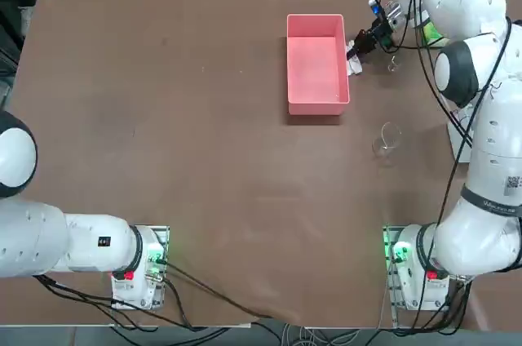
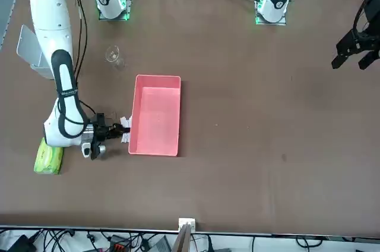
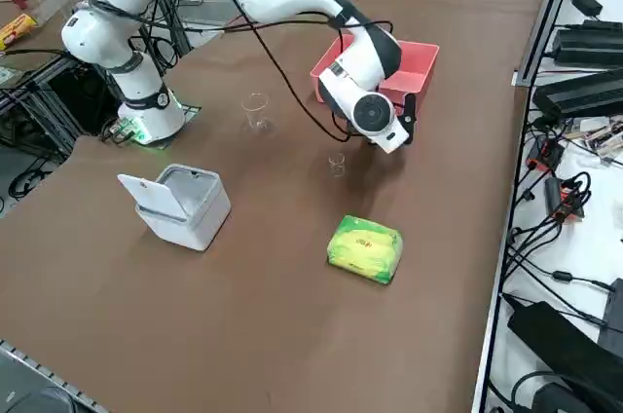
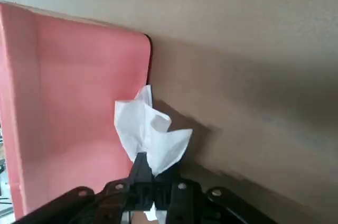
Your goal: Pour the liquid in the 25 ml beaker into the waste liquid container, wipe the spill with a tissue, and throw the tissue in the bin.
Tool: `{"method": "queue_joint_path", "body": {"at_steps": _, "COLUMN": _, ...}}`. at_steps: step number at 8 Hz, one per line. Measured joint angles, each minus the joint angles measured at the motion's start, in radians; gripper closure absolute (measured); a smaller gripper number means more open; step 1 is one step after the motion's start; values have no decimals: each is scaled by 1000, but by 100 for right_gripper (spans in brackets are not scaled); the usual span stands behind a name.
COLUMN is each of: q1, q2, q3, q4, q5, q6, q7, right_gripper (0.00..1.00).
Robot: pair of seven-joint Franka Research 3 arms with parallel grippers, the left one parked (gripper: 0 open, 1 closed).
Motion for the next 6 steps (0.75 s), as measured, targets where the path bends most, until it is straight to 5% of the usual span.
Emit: {"method": "queue_joint_path", "body": {"at_steps": 6, "q1": 19, "q2": -8, "q3": 5, "q4": 15, "q5": -59, "q6": 50, "q7": -4, "right_gripper": 97}}
